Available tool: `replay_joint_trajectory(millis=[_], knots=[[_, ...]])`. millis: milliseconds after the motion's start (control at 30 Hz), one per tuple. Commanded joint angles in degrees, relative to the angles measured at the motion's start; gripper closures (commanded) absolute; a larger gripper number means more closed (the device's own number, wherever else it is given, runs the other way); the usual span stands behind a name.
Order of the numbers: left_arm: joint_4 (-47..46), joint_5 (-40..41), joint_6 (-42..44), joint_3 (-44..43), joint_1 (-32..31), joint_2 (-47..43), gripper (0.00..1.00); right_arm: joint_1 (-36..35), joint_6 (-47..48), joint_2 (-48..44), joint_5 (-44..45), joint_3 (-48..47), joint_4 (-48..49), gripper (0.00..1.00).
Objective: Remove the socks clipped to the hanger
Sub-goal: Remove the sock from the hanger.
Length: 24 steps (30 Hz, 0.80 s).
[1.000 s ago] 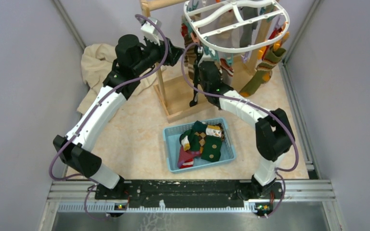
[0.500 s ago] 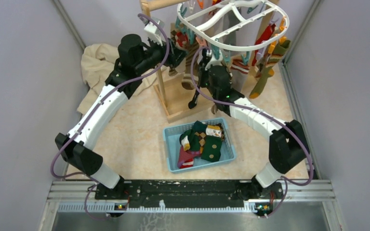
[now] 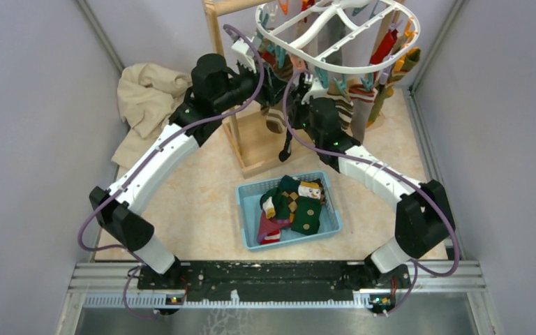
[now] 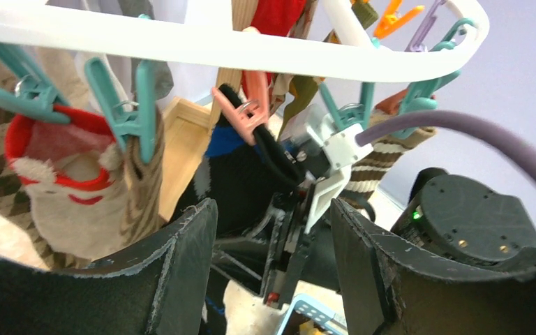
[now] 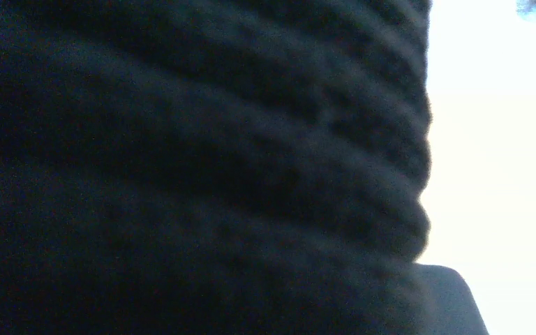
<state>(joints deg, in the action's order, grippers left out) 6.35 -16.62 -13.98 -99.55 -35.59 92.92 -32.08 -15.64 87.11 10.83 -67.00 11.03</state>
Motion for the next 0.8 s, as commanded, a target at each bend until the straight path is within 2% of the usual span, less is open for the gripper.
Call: replay_joint_trajectory(millis=[0,400,767], knots=[[-1.4,2.0,-1.8,-3.8,-1.8,1.6,0.34,0.3,-0.3,-2.9,-3.3,0.8,4.9,1.00],[-1.7,8.8,-6.6,-7.1,-2.8,6.1,0.35,0.3,0.0,-5.5,-6.2,5.5,9.8,1.00],[-4.3,9.5,-11.1,-9.8,-2.9,10.5,0.35,0.3,1.3,-5.8,-7.7,5.3,9.4,1.00]])
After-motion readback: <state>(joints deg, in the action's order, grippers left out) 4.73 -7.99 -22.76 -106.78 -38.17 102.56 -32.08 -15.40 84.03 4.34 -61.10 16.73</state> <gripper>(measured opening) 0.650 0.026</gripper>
